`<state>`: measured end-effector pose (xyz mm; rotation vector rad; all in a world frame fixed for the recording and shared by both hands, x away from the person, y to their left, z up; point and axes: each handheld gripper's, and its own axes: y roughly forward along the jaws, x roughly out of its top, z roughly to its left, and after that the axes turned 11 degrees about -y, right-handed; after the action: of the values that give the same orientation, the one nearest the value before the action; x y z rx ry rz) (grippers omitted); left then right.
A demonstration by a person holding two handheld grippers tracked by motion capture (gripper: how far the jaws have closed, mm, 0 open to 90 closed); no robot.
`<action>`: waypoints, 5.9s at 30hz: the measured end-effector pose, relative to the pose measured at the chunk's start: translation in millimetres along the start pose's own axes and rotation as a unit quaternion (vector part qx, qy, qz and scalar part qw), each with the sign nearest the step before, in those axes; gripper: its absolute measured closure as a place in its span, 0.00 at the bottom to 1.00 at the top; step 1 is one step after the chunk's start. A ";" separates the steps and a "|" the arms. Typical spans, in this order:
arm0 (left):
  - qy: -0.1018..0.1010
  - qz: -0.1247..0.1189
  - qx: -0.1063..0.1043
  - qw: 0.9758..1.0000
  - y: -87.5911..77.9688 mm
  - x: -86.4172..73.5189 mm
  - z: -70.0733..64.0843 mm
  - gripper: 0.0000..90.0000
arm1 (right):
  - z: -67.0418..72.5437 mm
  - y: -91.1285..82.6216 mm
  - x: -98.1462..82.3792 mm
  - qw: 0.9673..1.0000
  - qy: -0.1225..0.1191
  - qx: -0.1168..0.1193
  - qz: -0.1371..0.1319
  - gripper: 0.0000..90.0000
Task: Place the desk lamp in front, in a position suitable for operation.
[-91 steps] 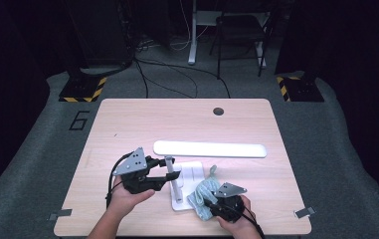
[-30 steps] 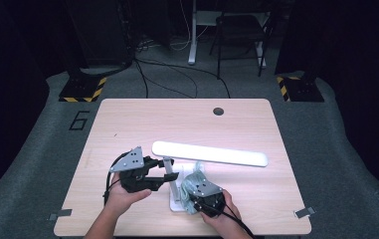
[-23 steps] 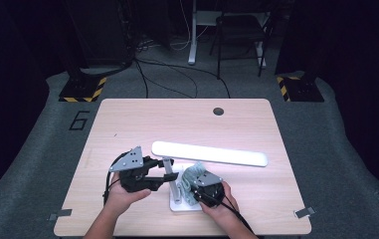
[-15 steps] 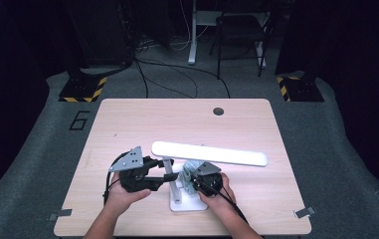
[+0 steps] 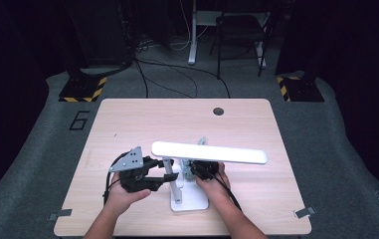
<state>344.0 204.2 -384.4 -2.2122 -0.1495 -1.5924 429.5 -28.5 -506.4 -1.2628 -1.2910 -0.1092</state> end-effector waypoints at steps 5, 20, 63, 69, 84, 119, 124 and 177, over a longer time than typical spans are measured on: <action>-0.002 0.000 0.000 1.000 0.4 0.1 0.0 0.58 | -6.3 7.5 4.2 1.000 0.016 -0.003 0.002 0.68; 0.002 -0.002 0.013 1.000 -0.3 0.1 0.2 0.58 | 2.3 2.0 0.2 1.000 0.005 -0.020 -0.005 0.70; -0.024 -0.028 -0.004 0.999 -12.2 4.5 -0.3 0.53 | 42.4 -90.3 -65.4 0.993 -0.072 0.091 -0.032 0.70; -0.015 -0.029 0.002 0.999 -16.7 8.5 -3.1 0.57 | 45.3 -90.7 -64.5 0.992 -0.076 0.100 -0.033 0.70; -0.030 -0.024 0.017 0.999 -21.3 16.1 -7.8 0.57 | 50.1 -91.1 -63.1 0.991 -0.081 0.103 -0.034 0.69; -0.003 0.006 -0.005 1.000 -34.1 26.4 -11.9 0.57 | 44.0 -57.5 -24.3 0.988 -0.020 0.122 -0.094 0.66; 0.009 0.010 0.002 1.000 -33.8 26.4 -14.9 0.58 | 54.2 -44.5 -9.8 0.987 -0.028 0.121 -0.100 0.65; 0.005 0.003 0.016 1.000 -34.3 24.1 -16.7 0.59 | 33.2 12.5 18.9 0.994 -0.024 0.089 -0.052 0.71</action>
<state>326.6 225.5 -348.7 -2.1783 -0.1644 -1.5866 423.5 11.3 -507.8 -1.0512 -1.3777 -0.0366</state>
